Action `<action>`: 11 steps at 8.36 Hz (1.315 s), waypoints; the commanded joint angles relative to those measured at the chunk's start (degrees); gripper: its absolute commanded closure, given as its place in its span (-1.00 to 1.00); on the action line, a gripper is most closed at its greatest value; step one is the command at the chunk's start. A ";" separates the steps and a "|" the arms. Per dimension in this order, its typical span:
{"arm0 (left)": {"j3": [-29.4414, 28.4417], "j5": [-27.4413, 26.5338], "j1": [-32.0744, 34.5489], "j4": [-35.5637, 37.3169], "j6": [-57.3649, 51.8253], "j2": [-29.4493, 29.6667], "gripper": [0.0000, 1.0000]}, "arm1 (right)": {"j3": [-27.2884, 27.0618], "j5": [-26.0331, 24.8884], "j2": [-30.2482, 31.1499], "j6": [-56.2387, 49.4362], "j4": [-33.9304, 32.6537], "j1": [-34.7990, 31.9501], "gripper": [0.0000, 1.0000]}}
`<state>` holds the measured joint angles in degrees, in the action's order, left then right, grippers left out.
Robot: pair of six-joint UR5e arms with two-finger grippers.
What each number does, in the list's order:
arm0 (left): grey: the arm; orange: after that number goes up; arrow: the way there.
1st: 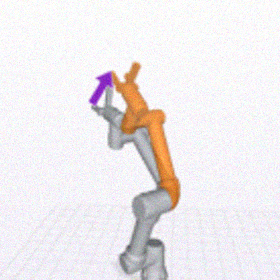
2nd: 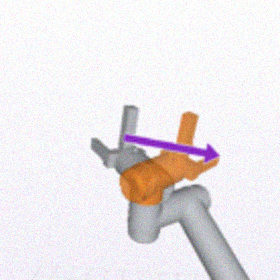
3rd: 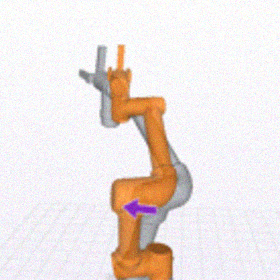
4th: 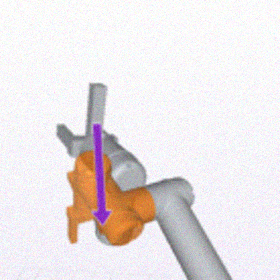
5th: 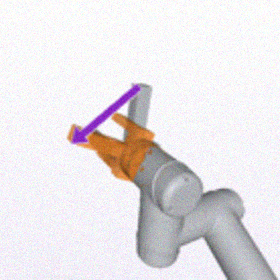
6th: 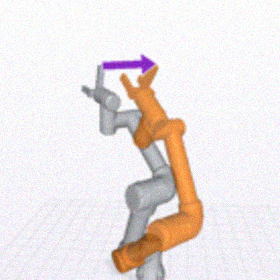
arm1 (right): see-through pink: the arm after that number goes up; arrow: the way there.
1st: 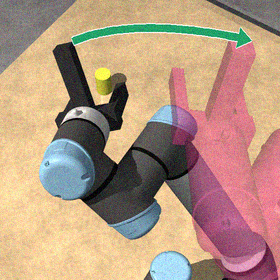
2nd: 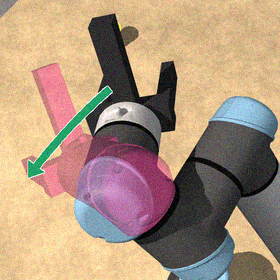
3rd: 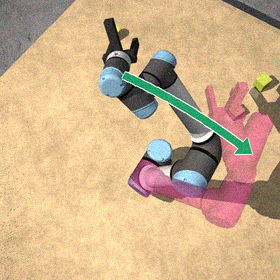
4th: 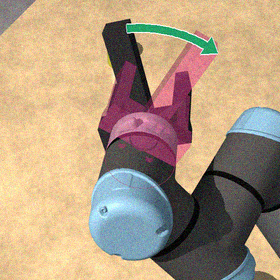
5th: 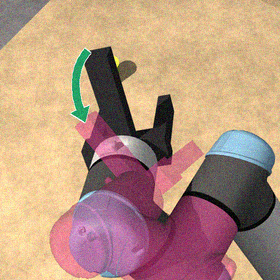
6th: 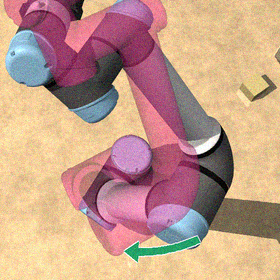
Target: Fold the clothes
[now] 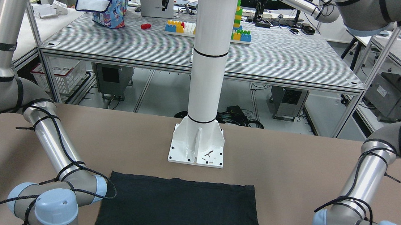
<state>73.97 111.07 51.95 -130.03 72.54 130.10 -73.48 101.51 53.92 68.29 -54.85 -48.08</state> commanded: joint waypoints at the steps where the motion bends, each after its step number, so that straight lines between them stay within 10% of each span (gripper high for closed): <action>1: -0.32 -6.45 -5.43 1.36 6.01 3.04 1.00 | 0.00 0.00 0.05 0.09 0.00 0.00 -0.17; 11: -11.19 -14.30 -8.44 0.92 8.93 10.67 1.00 | -0.26 0.00 0.31 0.09 0.18 0.00 -0.18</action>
<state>66.06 97.59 43.28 -129.06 81.34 138.33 -73.71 101.46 54.23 68.40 -54.67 -48.08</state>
